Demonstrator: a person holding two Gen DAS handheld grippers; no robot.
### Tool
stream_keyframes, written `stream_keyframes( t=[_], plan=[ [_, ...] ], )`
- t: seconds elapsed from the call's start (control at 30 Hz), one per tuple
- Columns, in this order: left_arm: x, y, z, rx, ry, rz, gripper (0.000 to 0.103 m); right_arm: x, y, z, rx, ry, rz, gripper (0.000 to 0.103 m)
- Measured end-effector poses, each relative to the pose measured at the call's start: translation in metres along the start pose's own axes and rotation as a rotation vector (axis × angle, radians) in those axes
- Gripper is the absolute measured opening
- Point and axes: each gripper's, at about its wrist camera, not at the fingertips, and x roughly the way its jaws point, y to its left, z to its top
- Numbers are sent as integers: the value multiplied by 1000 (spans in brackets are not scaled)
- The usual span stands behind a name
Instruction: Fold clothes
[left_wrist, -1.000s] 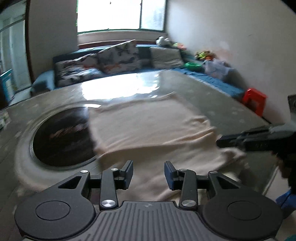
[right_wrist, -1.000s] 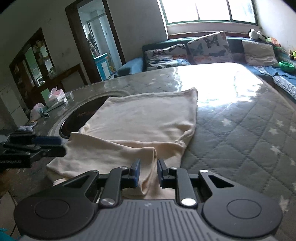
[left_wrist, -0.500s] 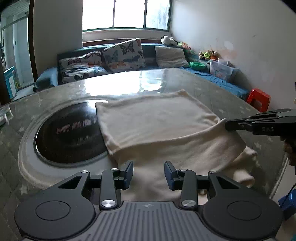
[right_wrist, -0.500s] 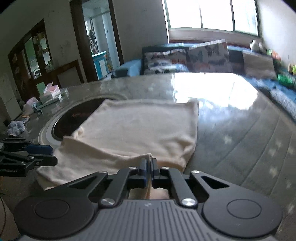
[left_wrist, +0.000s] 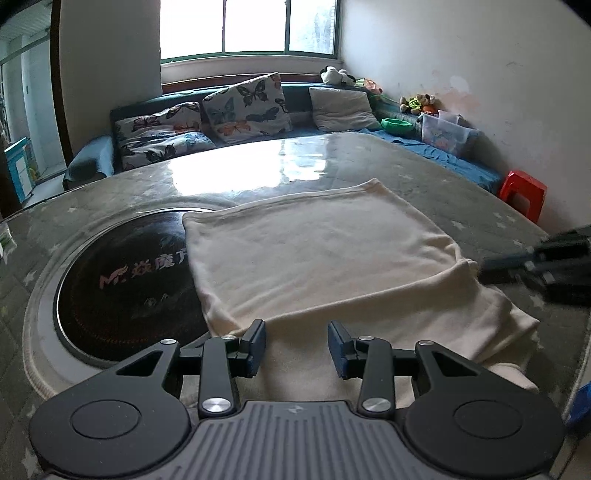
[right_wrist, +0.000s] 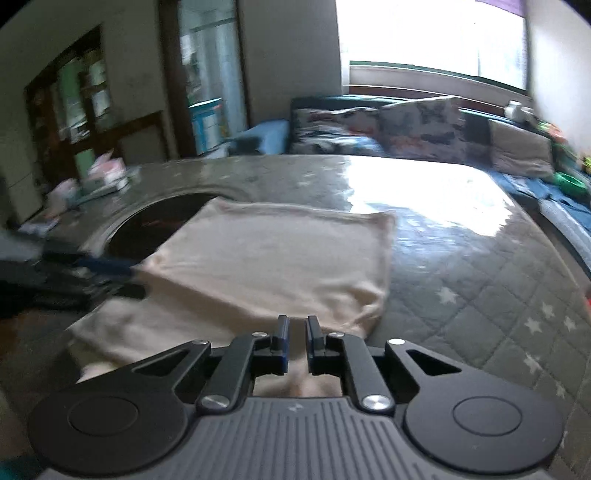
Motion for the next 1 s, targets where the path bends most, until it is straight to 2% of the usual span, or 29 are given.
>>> stream_keyframes(
  t=[0.23, 0.43, 0.53, 0.8, 1.0],
  plan=[
    [7, 4, -1, 4, 12, 5, 40, 6, 11, -19, -59, 82, 29, 9],
    [-18, -2, -10, 44, 2, -28, 41, -2, 12, -17, -78, 84, 36, 12],
    [-35, -6, -25, 77, 15, -37, 42, -2, 13, -20, -90, 91, 37, 13],
    [-48, 8, -59, 9, 69, 4, 44, -3, 13, -22, -87, 93, 50, 17],
    [-58, 7, -41, 5, 4, 8, 43, -7, 14, -14, -86, 79, 56, 18]
  ],
)
